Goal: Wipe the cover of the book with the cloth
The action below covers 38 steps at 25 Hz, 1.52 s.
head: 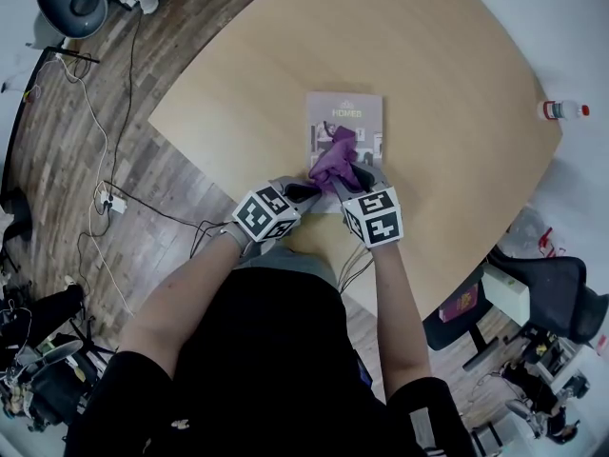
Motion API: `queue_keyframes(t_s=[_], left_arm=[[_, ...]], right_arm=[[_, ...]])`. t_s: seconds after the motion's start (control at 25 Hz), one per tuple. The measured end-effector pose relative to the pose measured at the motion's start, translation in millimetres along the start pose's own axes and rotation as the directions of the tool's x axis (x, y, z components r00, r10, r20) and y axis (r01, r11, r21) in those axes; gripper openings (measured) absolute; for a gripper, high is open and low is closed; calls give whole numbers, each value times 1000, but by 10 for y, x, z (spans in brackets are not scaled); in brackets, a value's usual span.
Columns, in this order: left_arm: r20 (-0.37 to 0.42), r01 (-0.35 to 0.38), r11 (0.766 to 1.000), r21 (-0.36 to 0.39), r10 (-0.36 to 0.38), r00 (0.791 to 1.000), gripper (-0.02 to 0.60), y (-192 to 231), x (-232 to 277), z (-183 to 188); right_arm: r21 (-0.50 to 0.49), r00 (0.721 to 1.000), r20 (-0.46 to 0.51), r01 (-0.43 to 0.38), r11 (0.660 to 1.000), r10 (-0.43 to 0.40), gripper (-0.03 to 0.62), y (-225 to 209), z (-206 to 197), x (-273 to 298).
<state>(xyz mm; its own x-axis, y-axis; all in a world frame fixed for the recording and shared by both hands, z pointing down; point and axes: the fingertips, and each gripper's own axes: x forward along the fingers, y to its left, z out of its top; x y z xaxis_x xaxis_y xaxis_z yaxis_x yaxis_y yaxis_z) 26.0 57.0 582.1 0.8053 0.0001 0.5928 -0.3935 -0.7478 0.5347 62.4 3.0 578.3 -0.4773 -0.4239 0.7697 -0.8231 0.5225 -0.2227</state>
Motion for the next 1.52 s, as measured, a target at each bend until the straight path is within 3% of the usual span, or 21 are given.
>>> queue_keyframes(t_s=[0.44, 1.04, 1.32, 1.52], left_arm=[[5, 0, 1000, 0, 0, 1000, 17, -14, -11, 2], [13, 0, 1000, 1, 0, 1000, 17, 2, -2, 0], [16, 2, 1000, 4, -2, 1000, 17, -13, -2, 5], [18, 3, 1000, 5, -3, 1000, 17, -10, 0, 2]], right_arm=[[70, 998, 11, 69, 995, -70, 144, -465, -62, -209], [165, 981, 71, 165, 972, -179, 143, -948, 199, -143], [136, 982, 50, 177, 975, -185, 143, -962, 428, 26], [87, 989, 44, 137, 987, -141, 143, -718, 622, 269]])
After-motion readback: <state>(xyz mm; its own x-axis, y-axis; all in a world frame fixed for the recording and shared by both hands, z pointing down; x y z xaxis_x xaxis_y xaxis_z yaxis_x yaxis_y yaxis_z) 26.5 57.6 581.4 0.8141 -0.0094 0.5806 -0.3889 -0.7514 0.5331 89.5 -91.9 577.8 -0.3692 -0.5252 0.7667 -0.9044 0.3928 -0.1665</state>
